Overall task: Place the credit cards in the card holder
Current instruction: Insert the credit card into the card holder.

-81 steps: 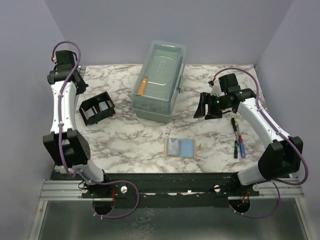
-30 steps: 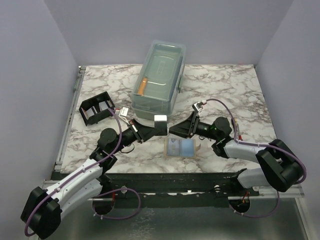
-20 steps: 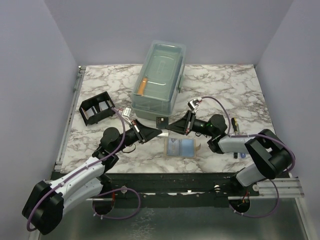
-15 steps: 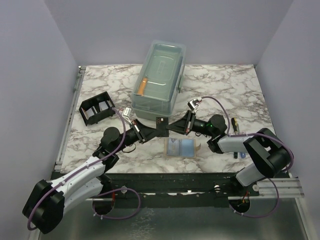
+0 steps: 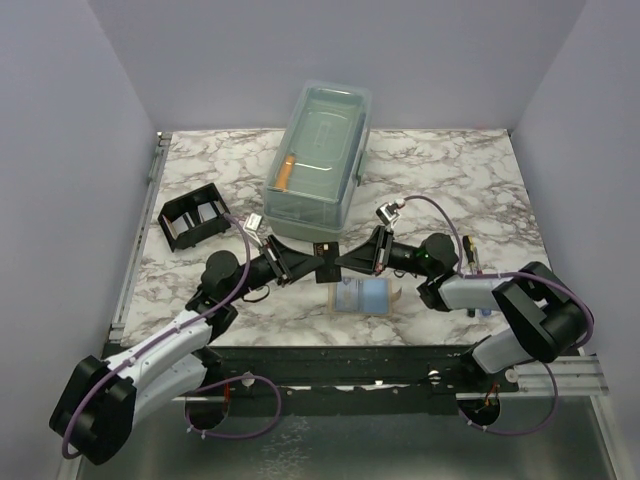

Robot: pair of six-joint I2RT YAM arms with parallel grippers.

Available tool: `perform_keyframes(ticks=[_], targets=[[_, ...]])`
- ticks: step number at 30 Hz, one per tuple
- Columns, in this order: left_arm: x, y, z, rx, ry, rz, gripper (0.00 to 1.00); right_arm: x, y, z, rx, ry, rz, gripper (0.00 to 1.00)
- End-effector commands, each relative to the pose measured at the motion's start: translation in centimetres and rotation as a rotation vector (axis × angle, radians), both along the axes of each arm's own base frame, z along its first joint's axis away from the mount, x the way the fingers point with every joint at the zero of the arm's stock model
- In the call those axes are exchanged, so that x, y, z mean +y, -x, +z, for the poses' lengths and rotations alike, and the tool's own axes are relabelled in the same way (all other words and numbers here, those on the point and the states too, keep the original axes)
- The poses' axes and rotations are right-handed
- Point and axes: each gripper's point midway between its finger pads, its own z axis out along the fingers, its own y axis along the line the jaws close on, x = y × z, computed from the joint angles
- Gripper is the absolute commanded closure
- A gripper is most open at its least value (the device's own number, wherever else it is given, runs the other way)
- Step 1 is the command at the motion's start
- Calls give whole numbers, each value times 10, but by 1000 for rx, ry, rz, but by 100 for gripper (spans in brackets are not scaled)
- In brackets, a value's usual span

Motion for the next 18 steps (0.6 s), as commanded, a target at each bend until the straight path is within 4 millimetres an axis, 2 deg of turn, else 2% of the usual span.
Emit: perform_keyframes(ticks=[1,3,4,5,6,7,9,10,14,16,18], targets=[[-6,4,2,-27,-6,-54,76,-1,10,1,-29,3,29,100],[-7,4,-1,-41,-24,-65,100,-2,10,-6,-6,30,31,100],[-8,3,-5,-38,-34,-67,100,-4,6,-16,24,76,16,97],[-8,3,-9,-41,-49,-70,100,-8,2,-29,60,136,-11,86],[-9,2,-18,-31,-78,-77,100,-14,-3,-49,114,230,-52,68],[-11,2,-28,-11,-113,-91,100,-22,-6,-69,160,329,-91,56],[-17,4,-47,30,-182,-137,100,-45,-8,-106,211,532,-173,40],[-22,7,-54,45,-206,-167,100,-57,-5,-119,229,609,-193,37],[-42,14,-81,88,-274,-232,100,-100,3,-155,310,767,-241,36],[-52,15,-93,103,-307,-254,100,-108,4,-162,315,778,-238,39],[-61,15,-104,111,-339,-274,100,-111,3,-170,321,817,-229,62]])
